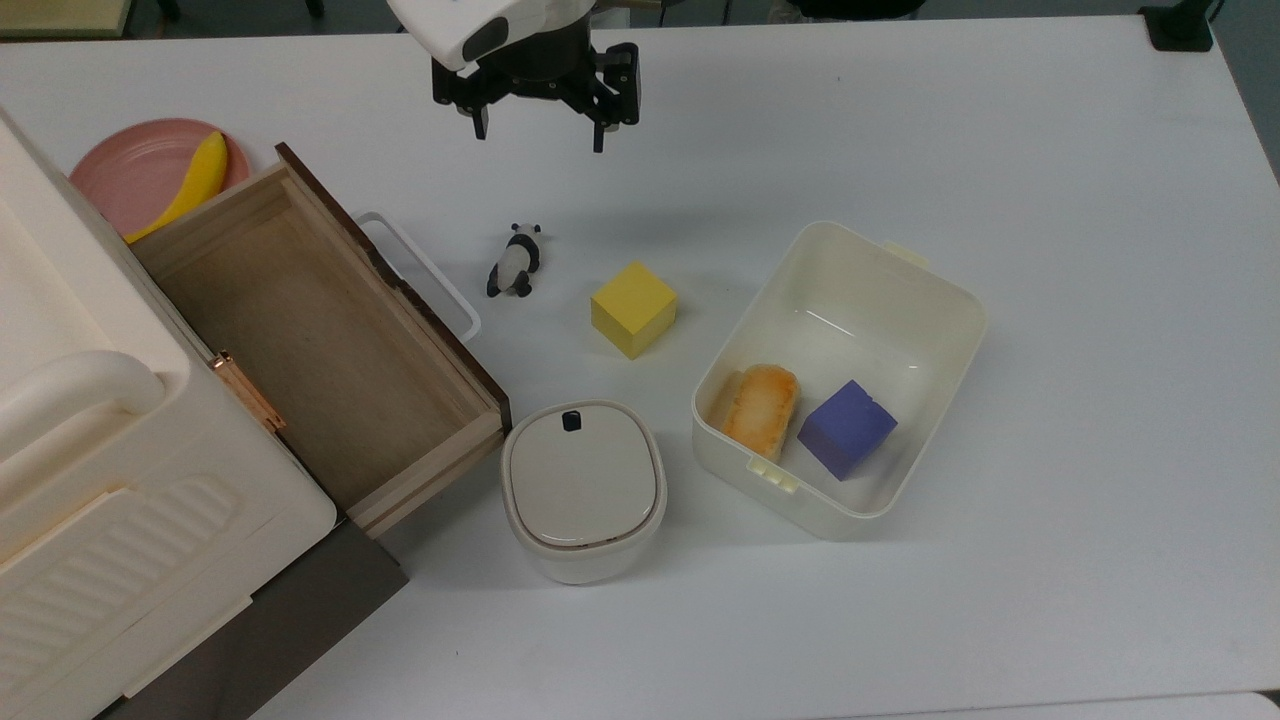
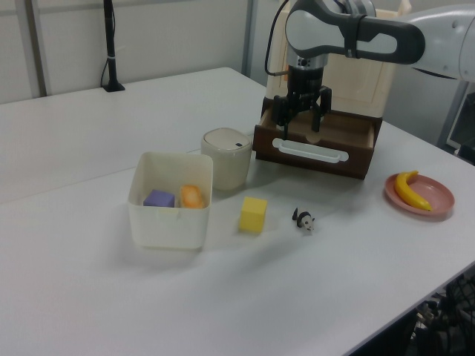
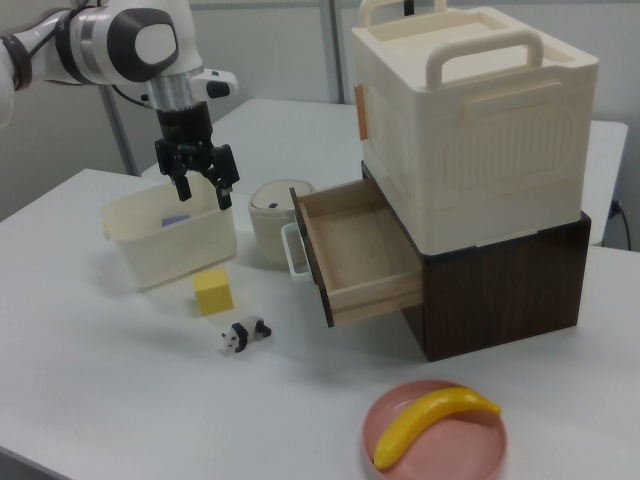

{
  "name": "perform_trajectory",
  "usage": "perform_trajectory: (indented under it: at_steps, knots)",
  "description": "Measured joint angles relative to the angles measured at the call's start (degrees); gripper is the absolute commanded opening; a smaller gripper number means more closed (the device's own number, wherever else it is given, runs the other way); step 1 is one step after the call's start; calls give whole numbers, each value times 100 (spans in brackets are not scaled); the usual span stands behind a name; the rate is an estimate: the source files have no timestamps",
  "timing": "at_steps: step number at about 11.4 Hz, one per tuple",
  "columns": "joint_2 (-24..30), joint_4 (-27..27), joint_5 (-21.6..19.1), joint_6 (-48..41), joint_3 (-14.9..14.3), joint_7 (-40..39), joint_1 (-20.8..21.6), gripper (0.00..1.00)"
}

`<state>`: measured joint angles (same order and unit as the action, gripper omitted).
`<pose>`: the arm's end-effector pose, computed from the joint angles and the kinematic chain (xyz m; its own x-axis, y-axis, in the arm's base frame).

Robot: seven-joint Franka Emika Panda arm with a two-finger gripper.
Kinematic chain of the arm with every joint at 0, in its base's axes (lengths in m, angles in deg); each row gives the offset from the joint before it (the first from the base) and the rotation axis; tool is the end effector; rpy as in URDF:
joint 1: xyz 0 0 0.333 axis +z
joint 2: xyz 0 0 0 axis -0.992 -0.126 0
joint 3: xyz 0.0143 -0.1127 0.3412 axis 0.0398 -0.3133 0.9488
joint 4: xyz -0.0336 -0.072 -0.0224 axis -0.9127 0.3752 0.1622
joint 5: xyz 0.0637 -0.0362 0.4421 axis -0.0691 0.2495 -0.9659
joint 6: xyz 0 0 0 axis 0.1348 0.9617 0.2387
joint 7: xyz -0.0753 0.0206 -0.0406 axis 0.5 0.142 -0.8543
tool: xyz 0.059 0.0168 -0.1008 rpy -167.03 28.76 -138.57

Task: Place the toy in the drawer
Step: 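Move the gripper down toward the black-and-white panda toy, then lower the open gripper over the panda toy and close on it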

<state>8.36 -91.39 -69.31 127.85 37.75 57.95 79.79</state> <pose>0.6707 0.0301 0.5761 0.9958 -0.0736 -0.0550 -0.0698 -0.9952 0.0682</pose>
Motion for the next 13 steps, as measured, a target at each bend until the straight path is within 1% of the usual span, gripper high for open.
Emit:
perform_trajectory:
  at_steps: [8,11,13]
  knots:
    - [-28,-196,0,-13,-24,-145,-128,100]
    - [-54,-524,0,19,-361,-397,-140,100]
    - [-80,-930,0,379,-562,-474,-139,100]
